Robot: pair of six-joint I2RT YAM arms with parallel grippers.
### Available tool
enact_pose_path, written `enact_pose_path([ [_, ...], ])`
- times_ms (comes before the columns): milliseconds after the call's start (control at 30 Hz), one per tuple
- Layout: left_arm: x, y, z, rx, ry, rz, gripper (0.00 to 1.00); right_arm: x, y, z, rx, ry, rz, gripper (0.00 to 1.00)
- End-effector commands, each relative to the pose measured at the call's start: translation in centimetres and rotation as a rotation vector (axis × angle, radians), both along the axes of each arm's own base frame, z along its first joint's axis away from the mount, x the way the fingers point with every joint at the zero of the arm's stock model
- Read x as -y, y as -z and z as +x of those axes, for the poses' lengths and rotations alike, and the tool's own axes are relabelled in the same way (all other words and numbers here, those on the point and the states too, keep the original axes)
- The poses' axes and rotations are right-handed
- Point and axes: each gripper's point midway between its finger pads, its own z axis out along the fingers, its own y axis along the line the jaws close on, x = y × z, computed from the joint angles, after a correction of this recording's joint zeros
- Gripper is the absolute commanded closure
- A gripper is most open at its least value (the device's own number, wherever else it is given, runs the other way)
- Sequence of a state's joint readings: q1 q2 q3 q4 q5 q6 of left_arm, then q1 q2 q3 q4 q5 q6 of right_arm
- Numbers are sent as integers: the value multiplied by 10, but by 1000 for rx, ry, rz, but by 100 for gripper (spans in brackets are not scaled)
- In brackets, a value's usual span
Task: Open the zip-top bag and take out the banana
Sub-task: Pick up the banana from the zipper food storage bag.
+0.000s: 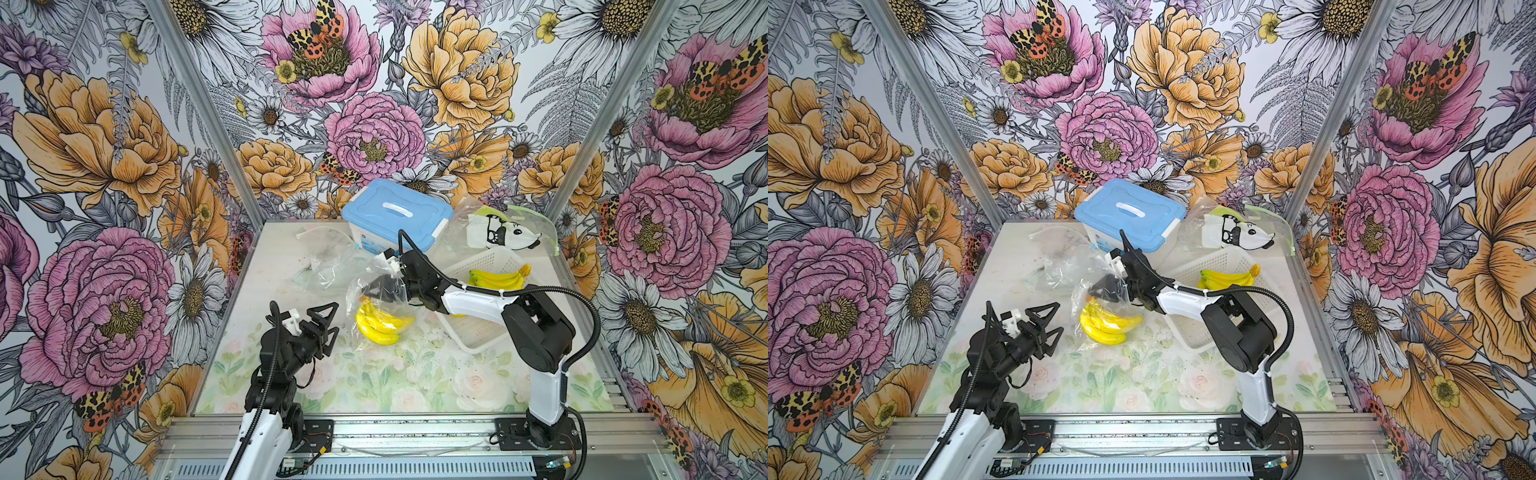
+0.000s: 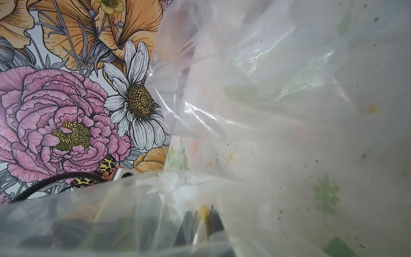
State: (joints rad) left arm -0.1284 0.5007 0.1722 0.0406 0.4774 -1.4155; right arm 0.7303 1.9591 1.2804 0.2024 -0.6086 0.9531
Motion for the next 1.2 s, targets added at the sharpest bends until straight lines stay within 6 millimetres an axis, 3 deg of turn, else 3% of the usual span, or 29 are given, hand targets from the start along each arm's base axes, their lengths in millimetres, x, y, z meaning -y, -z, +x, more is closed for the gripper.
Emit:
enact_pose_path([
  [0,14,-38,12,158,36,37,1,-6,-38,-8,61,-37,92,89],
  [167,21,-27,32,146,63,88,1,-7,-38,-19,39,-75,112,89],
  [200,23,-25,36,143,74,105,5,-7,-38,-22,33,-82,116,89],
  [233,24,-21,41,132,81,117,13,-8,-37,-25,27,-91,119,89],
  [267,25,-19,46,132,86,122,27,-8,-35,-27,22,-98,118,89],
  [333,29,-21,58,136,107,120,72,-9,-34,-33,11,-113,119,89],
  [500,39,-28,73,146,151,179,99,-12,-30,-42,2,-145,115,89],
  [667,9,-21,67,45,66,349,100,-4,-30,-42,5,-134,108,88],
  [900,-42,3,51,-108,-98,391,100,8,-40,-43,10,-145,128,88],
  [1067,-82,15,31,-183,-224,386,100,35,-44,-26,49,-40,113,89],
  [1167,-93,29,15,-240,-258,395,100,51,-54,-12,96,40,119,89],
])
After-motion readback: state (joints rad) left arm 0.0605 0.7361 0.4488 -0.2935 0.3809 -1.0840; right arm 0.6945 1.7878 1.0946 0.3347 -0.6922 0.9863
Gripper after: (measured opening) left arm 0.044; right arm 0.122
